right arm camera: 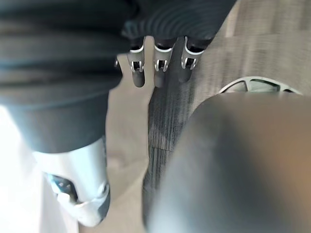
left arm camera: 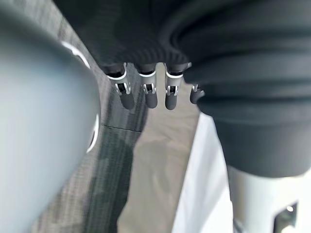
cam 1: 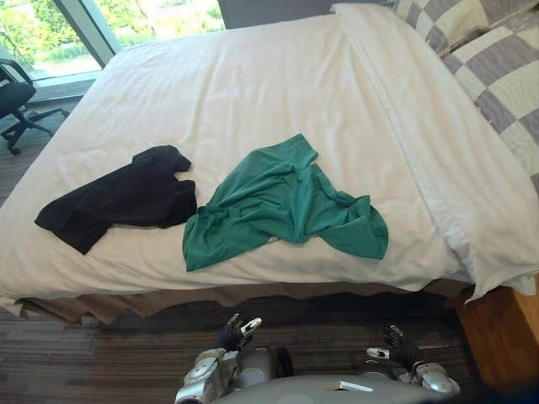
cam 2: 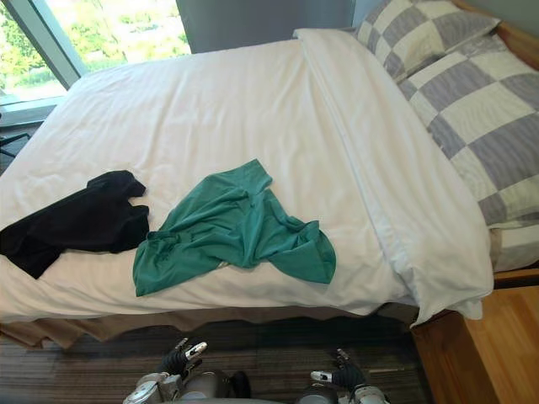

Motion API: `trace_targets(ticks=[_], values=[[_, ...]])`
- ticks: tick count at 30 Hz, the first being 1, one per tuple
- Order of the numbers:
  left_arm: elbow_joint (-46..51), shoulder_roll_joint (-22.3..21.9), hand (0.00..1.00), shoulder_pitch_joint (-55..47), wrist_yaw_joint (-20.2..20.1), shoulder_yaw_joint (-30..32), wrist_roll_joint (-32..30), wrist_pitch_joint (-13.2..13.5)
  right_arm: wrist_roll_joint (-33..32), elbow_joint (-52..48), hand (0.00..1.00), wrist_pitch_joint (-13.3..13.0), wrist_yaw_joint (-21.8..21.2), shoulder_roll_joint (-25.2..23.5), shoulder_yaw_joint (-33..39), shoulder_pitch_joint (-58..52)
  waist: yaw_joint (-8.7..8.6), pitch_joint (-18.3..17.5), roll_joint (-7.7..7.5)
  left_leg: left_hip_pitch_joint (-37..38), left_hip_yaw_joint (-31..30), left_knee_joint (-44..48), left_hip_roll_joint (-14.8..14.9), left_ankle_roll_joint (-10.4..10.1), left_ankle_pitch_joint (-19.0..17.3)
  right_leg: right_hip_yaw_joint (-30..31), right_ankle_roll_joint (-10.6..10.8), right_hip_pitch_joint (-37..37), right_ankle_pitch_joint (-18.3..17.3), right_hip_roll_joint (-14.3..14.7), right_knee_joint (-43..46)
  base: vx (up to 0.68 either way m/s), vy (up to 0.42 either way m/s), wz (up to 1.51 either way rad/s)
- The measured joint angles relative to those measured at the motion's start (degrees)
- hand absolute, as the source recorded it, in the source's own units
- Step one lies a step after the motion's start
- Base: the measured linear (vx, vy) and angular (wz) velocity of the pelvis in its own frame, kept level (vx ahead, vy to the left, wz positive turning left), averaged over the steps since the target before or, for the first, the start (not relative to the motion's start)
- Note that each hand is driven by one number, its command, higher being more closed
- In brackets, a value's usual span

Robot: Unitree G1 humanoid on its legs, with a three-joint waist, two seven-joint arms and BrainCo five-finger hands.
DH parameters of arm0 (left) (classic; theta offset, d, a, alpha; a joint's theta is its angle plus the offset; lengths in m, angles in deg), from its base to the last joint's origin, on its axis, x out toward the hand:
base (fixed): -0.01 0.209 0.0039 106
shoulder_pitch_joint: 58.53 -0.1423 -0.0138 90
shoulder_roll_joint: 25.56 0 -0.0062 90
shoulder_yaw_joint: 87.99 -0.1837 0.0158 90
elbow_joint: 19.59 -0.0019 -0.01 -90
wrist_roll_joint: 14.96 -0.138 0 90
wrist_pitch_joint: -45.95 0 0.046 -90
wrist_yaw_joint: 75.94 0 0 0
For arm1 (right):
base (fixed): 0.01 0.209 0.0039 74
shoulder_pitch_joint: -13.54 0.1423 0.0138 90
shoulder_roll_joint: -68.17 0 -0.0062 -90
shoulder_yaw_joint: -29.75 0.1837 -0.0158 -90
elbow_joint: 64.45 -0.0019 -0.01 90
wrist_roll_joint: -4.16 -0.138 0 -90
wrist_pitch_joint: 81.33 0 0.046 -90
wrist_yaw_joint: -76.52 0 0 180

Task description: Tidy the bed and pick cloth on bed and put in laundry

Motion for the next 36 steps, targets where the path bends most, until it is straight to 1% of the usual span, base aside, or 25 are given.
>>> trace_targets(ticks=[2, 3, 4, 6, 7, 8, 9, 10, 11, 12, 13, 14, 15, 16, 17, 18, 20, 22, 23, 24, 26, 28, 30, 34, 36], values=[[0.0, 0.4, 0.0, -0.2, 0.0, 0.5, 0.1, 0.0, 0.5, 0.0, 0.0, 0.0, -0.1, -0.8, 1.4, 0.3, -0.09, 0.5, -0.78, 0.2, -0.8, 1.3, 3.3, -0.2, 0.2, 1.5, 0.7, -0.1, 0.3, -2.5, 1.2, 0.05, 0.219, -0.25], [0.0, 0.4, 0.0, -0.2, 0.1, 0.7, 0.1, 0.4, 1.5, 0.0, 0.0, 0.0, -0.5, -1.0, 1.9, 0.4, -0.04, 0.6, -1.01, 0.5, -2.1, 0.7, 5.5, -0.6, 0.7, 2.9, 1.8, -0.2, 0.6, -3.9, 1.4, 0.04, 0.284, -0.3], [0.0, 0.3, 0.0, -0.2, 0.1, 0.7, 0.1, 0.6, 1.8, 0.1, 0.0, 0.0, -0.9, -1.1, 2.4, 0.4, -0.06, 0.6, -1.01, 0.8, -3.5, 0.3, 6.9, -0.7, 1.6, 3.7, 3.1, -0.2, 0.9, -4.9, 1.4, 0.04, 0.384, -0.33], [-0.4, 0.3, 0.0, -0.2, -0.4, 0.4, 0.2, 1.3, 2.9, 0.5, 0.0, 0.1, -2.3, -1.1, 3.5, 0.7, -0.95, 0.5, -0.79, 1.6, -7.8, -1.2, 10.5, 0.3, 5.7, 5.9, 7.4, -0.4, 2.0, -8.4, 1.6, 0.04, 0.493, -0.23], [-0.9, 0.3, 0.0, -0.1, -0.4, 0.2, 0.2, 1.5, 3.3, 0.6, 0.0, 0.1, -2.3, -1.1, 3.9, 0.9, -1.24, 0.5, -0.67, 2.0, -9.7, -1.3, 10.6, -1.8, 5.0, 6.2, 8.7, -0.5, 2.4, -9.4, 1.4, 0.03, 0.58, -0.1], [-2.2, 0.2, 0.0, 0.5, -0.3, -0.1, 0.0, 2.1, 4.8, 1.4, 0.0, 0.6, -2.3, -1.2, 5.0, 1.4, -1.56, 0.2, -0.33, 1.8, -10.0, 0.4, 8.5, -6.7, -0.4, 7.5, 9.2, 0.6, 3.8, -11.0, -0.7, 0.05, 0.587, 0.01], [-2.8, 1.4, 0.0, 1.0, 0.2, -0.4, -1.3, 2.8, 6.6, 2.2, 0.0, 1.0, -2.0, -2.3, 6.2, 1.6, -1.79, 0.7, -1.67, 0.7, -9.5, 3.3, 6.8, -7.1, -2.3, 7.8, 9.6, 2.4, 5.7, -11.8, -4.0, 0.07, 0.612, 0.02], [-3.2, 2.1, 0.0, 1.4, 0.9, -0.7, -2.7, 3.5, 8.2, 2.7, 0.0, 1.0, -1.9, -2.9, 6.8, 1.3, -1.81, 0.7, -2.42, 0.0, -9.1, 5.0, 6.2, -7.3, -3.5, 7.7, 8.9, 3.0, 7.7, -11.4, -5.7, 0.09, 0.43, -0.2], [-3.6, 2.5, 0.0, 1.8, 2.5, -0.7, -4.3, 4.0, 10.0, 3.1, 0.0, 1.0, -1.8, -3.8, 7.9, 1.2, -0.99, 0.6, -2.9, -0.3, -8.1, 6.8, 6.3, -7.0, -5.1, 7.5, 7.9, 3.3, 13.2, -11.4, -7.8, 0.05, 0.395, -0.42], [-4.2, 2.9, 0.0, 1.3, 3.7, -0.7, -4.5, 4.1, 12.2, 3.2, 0.0, -0.2, -1.3, -4.4, 8.4, 1.0, -0.74, 0.4, -2.81, 0.0, -6.6, 6.6, 6.6, -6.3, -5.6, 7.7, 5.4, 2.2, 18.5, -11.0, -8.6, 0.02, 0.42, -0.65], [-4.8, 2.9, 0.0, 1.0, 4.9, -0.6, -4.3, 4.1, 14.7, 3.1, 0.0, -1.6, -1.1, -4.1, 8.1, 1.0, -0.53, -0.1, -2.5, 0.9, -4.2, 4.9, 7.2, -5.4, -5.4, 7.4, 0.3, 0.4, 22.5, -10.4, -8.9, 0.01, 0.418, -0.75], [-4.8, 2.9, 0.0, 0.9, 5.4, -0.5, -4.3, 4.2, 16.4, 2.7, 0.0, -2.7, -1.2, -3.6, 6.9, 1.0, -0.01, -0.1, -2.4, 2.3, -2.2, 2.8, 7.6, -4.7, -5.0, 6.9, -2.5, -1.2, 23.5, -9.9, -8.0, 0.01, 0.351, -0.98], [-4.8, 3.1, 0.0, 0.5, 6.3, -0.4, -4.1, 4.4, 18.4, 2.3, 0.0, -5.4, -1.4, -3.1, 4.9, 1.2, 0.31, -0.2, -2.53, 4.8, 0.0, -1.6, 7.3, -4.0, -3.3, 6.2, -1.8, -3.7, 20.1, -7.4, -3.2, 0.04, 0.267, -0.87], [-4.8, 3.1, 0.0, 0.4, 6.5, -0.4, -4.1, 4.8, 19.2, 2.3, 0.0, -6.7, -1.7, -2.8, 3.3, 1.0, 0.19, -0.2, -2.56, 6.2, 0.5, -5.1, 6.6, -3.8, -1.6, 5.8, -0.4, -4.4, 15.5, -4.5, -0.5, 0.05, 0.233, -0.62], [-4.7, 3.0, 0.0, 0.5, 6.4, -0.5, -4.0, 5.0, 19.2, 2.3, 0.0, -7.7, -2.2, -2.2, 1.5, 0.9, 0.01, -0.2, -2.53, 6.9, 0.9, -7.8, 6.1, -3.5, -0.1, 5.9, 0.1, -4.7, 11.9, -2.0, 0.8, 0.09, 0.183, -0.11], [-4.7, 2.7, 0.0, 0.9, 6.3, -0.7, -3.9, 5.3, 18.7, 2.1, 0.0, -9.2, -2.4, -1.7, -1.0, 0.9, -0.7, -0.3, -2.55, 7.6, 0.8, -11.6, 4.7, -2.9, 2.4, 6.5, 1.2, -4.6, 6.0, 2.6, 1.2, 0.09, 0.115, 0.09], [-4.7, 1.7, 0.0, 1.2, 6.2, -0.8, -4.2, 5.3, 16.7, 2.1, 0.0, -10.1, -3.1, -1.3, -3.1, 0.9, -1.1, -0.5, -3.09, 7.6, 0.5, -14.2, 2.3, -2.6, 4.2, 7.4, 1.1, -2.4, 2.3, 6.0, -2.8, 0.06, 0.081, 0.26], [-4.1, 0.3, 0.0, 1.5, 6.3, -1.5, -6.9, 6.1, 12.0, 2.0, 0.0, -10.2, -6.1, 0.2, -4.6, 0.6, -1.46, -0.7, -1.52, 8.5, -2.5, -16.8, 1.0, -1.7, 6.3, 10.1, 0.8, -2.1, 2.0, 5.8, -1.0, 0.05, 0.026, 0.61], [-3.6, -0.1, 0.0, 1.3, 6.4, -2.1, -8.2, 6.9, 10.4, 2.0, 0.0, -10.1, -6.8, 0.4, -4.8, 0.2, -1.42, -0.8, -1.42, 9.2, -3.7, -17.5, 1.0, -1.7, 6.9, 10.8, -0.2, -2.0, 1.4, 5.8, 0.8, 0.05, -0.052, 0.87], [-2.9, -0.3, 0.0, 0.7, 6.6, -3.1, -9.6, 7.9, 8.7, 2.0, 0.0, -10.1, -7.4, 0.2, -5.6, -0.1, -1.27, -0.8, -1.58, 10.1, -5.3, -18.2, 1.0, -1.9, 7.7, 11.2, -1.8, -1.2, 0.2, 6.0, 1.7, 0.02, -0.09, 0.89], [-2.4, 0.1, 0.0, 0.5, 8.0, -3.1, -11.2, 8.7, 6.1, 2.1, 0.0, -10.1, -8.8, -0.2, -6.9, -0.3, -1.14, -1.3, -2.64, 10.9, -7.1, -20.0, 0.8, -2.4, 9.2, 10.9, -1.6, 1.3, -1.1, 6.3, 0.5, -0.03, -0.141, 0.74], [-2.3, -0.1, 0.0, 0.5, 9.7, -3.0, -11.2, 8.8, 2.8, 2.1, 0.0, -10.0, -10.2, -0.2, -7.8, 0.1, -0.82, -1.4, -2.79, 11.4, -7.2, -22.6, 0.8, -2.4, 11.5, 10.5, -1.6, 1.5, -1.6, 6.6, 0.2, -0.08, -0.118, 0.33], [-2.5, -0.1, 0.0, -0.1, 11.9, -2.9, -11.1, 8.9, 1.0, 2.2, 0.0, -8.7, -10.6, -0.2, -7.8, 0.6, -0.95, -1.7, -2.37, 12.0, -7.0, -25.7, 0.9, -2.5, 14.2, 10.4, -1.6, 2.1, -1.6, 7.4, -1.5, -0.09, -0.082, 0.13], [-2.8, -0.3, 0.0, -0.6, 14.4, -1.7, -9.3, 8.0, -0.8, 2.3, 0.0, -5.1, -9.6, -0.5, -7.0, 0.7, -0.95, -1.7, -2.16, 13.4, -7.4, -28.0, 1.0, -3.1, 15.9, 10.0, -0.8, 3.6, -2.0, 7.9, -3.7, -0.1, -0.045, 0.08], [-3.5, -0.5, 0.0, -0.7, 16.0, 0.8, -5.1, 5.6, -2.7, 2.5, 0.0, -2.5, -7.8, -1.4, -4.7, 0.4, -1.03, -1.8, -2.39, 13.6, -8.5, -28.2, 0.8, -3.3, 16.1, 9.2, -0.2, 4.4, -2.3, 7.7, -4.0, -0.14, -0.002, 0.15]])
